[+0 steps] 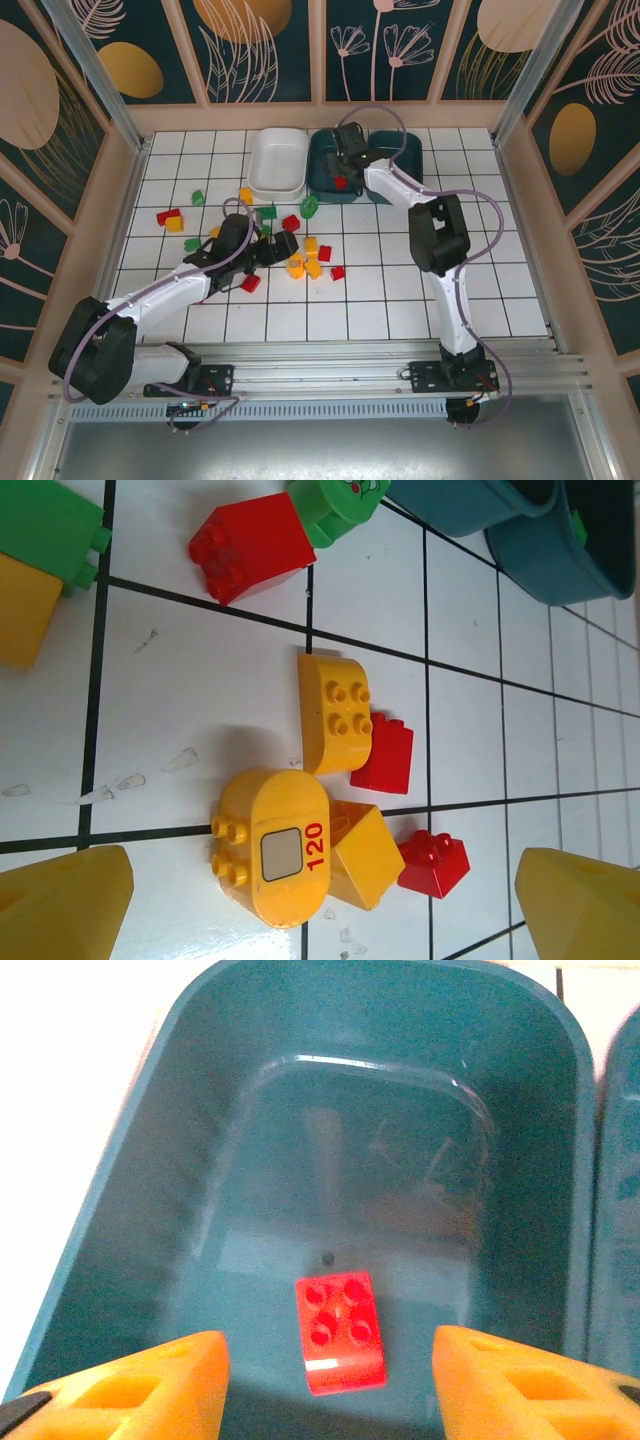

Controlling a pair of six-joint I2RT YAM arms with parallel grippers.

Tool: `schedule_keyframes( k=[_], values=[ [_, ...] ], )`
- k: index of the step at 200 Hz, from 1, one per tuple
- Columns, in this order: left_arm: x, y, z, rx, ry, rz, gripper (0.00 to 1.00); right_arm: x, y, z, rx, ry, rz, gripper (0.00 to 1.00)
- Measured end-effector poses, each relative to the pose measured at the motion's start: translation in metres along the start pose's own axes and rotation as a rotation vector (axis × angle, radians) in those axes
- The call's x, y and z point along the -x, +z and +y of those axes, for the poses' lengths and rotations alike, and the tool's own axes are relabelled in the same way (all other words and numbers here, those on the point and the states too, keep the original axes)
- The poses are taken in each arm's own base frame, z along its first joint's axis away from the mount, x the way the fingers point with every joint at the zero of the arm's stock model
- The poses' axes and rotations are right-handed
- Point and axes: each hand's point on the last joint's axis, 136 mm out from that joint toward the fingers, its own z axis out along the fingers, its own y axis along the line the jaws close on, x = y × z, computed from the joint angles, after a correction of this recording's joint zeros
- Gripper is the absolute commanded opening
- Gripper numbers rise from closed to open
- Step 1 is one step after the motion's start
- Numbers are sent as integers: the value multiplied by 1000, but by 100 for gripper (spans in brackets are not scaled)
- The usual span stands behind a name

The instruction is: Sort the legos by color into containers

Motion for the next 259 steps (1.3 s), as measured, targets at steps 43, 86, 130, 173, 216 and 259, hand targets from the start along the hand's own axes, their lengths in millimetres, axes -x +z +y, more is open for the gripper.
schedule_keyframes(
  k=[43,86,130,173,216,259],
  values=[
    [-21,20,-27,82,119,49,89,-31,-76,-1,33,16,-46,58],
    [-43,43,-4,246,176,97,84,-82,-114,-10,58,65,-63,58],
    [-41,49,20,359,218,81,70,-136,-115,-28,27,76,18,58],
    [-35,59,22,387,251,67,61,-135,-119,-30,27,90,6,58],
    [-34,63,23,385,268,60,56,-131,-122,-28,29,90,-10,58],
    [-30,67,22,378,273,37,46,-127,-126,-29,26,90,-23,57]
  ],
)
